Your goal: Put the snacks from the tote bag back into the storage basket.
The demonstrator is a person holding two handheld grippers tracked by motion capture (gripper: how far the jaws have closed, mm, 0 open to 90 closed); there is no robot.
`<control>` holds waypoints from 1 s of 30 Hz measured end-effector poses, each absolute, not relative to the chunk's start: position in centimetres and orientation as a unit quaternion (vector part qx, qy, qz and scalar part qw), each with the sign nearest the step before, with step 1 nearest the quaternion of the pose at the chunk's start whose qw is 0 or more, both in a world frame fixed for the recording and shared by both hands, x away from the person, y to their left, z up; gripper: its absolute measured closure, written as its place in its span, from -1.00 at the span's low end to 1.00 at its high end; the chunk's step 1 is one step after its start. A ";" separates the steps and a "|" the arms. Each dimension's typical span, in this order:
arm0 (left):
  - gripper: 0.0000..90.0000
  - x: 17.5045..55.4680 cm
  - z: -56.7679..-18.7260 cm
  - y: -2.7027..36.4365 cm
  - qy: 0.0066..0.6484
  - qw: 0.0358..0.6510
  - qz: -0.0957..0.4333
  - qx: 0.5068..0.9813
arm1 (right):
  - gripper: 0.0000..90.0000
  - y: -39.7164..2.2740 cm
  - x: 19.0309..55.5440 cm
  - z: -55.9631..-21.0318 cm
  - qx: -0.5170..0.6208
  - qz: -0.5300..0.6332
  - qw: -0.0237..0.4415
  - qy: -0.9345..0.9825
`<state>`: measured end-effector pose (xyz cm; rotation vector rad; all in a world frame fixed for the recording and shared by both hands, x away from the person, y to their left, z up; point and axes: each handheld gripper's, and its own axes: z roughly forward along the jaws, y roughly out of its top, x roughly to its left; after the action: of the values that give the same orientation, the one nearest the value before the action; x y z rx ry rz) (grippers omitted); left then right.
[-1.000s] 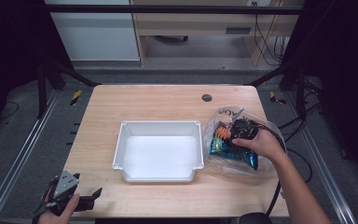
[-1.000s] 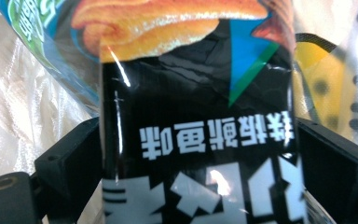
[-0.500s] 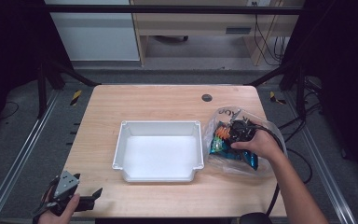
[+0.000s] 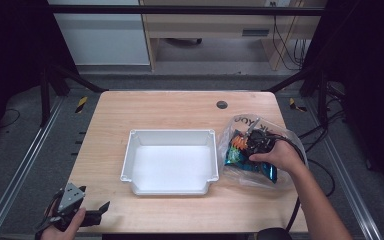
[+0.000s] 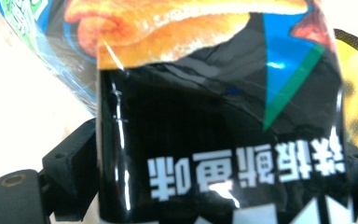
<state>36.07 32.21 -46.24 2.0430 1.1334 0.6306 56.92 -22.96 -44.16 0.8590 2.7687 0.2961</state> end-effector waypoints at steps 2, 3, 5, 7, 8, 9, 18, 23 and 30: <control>-0.93 36.1 -46.2 32.2 0.437 0.352 0.244 0.791 | -0.69 -23.0 56.9 -44.1 0.294 0.101 0.113 0.944; -0.93 36.1 -46.2 32.2 0.437 0.352 0.243 0.791 | -0.66 -23.1 56.9 -44.1 0.286 0.102 0.115 0.946; -0.93 36.1 -46.2 32.2 0.437 0.352 0.243 0.792 | -0.64 -23.0 56.8 -44.1 0.293 0.102 0.114 0.944; -0.93 36.1 -46.2 32.2 0.436 0.350 0.243 0.793 | -0.58 -23.0 56.8 -44.0 0.286 0.100 0.110 0.947; -0.93 36.1 -46.3 32.1 0.437 0.352 0.243 0.791 | -0.55 -23.0 56.8 -43.9 0.286 0.100 0.111 0.946; -0.93 36.1 -46.3 32.2 0.437 0.353 0.243 0.791 | -0.49 -23.0 56.7 -43.7 0.283 0.100 0.112 0.947; -0.93 36.1 -46.2 32.2 0.438 0.353 0.243 0.790 | -0.29 -23.1 56.0 -43.1 0.270 0.104 0.127 0.949; -0.93 36.1 -46.2 32.3 0.440 0.354 0.243 0.788 | -0.20 -23.3 55.7 -42.7 0.267 0.107 0.134 0.948; -0.93 36.1 -46.2 32.3 0.439 0.353 0.243 0.790 | -0.12 -23.4 55.1 -41.8 0.270 0.122 0.146 0.944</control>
<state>36.07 32.28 -46.24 2.0421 1.1352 0.6287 55.08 -23.38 -41.83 0.7785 2.7178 0.3522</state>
